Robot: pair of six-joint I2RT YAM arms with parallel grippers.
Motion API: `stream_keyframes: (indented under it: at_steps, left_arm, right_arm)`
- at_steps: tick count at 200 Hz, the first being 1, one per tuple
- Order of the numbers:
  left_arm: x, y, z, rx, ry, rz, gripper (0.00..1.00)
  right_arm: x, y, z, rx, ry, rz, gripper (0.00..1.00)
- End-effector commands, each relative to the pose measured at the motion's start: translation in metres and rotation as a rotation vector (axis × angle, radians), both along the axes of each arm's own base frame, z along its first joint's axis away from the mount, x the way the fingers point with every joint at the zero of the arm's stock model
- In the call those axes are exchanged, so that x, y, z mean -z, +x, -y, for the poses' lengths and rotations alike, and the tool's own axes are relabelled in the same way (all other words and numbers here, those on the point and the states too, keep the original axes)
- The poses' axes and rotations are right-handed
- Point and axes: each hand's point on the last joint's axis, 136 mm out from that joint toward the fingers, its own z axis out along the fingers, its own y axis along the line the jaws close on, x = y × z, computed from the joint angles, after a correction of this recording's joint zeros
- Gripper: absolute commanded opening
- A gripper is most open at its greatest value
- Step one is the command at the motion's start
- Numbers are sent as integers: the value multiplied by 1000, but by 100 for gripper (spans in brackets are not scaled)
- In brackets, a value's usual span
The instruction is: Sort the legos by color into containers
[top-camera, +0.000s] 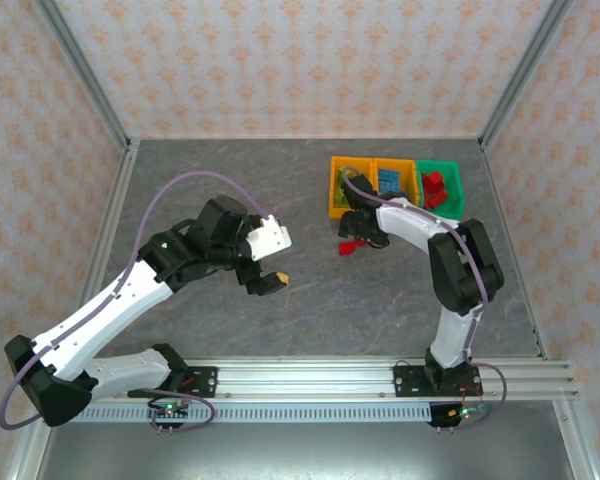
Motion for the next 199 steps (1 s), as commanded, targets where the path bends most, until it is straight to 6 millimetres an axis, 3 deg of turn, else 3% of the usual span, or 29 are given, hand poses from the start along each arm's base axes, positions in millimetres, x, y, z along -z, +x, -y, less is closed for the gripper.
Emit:
stream_keyframes:
  at_steps: [1,29,52,91,135,164,199]
  left_arm:
    - [-8,4,-5,-23,6,9,100]
    - [-6,4,-5,-24,10,5,100]
    - [-6,5,-4,-23,9,6,100]
    - [-5,4,-4,-22,11,2,100]
    - [-7,4,-4,-22,8,5,100]
    - [-6,4,-5,-22,10,4,100]
    - [-6,4,-4,-20,9,2,100]
  right_arm:
    - [10,6,9,2,-18,-35,76]
    - [27,3,14,6,-29,-91,72]
    - [30,-3,15,-1,-28,-102,62]
    - [20,-9,17,12,-12,-81,41]
    - [4,-20,25,56,9,-37,34]
    - [-24,-28,34,107,35,52,28]
    - [-91,-26,60,179,30,250,24]
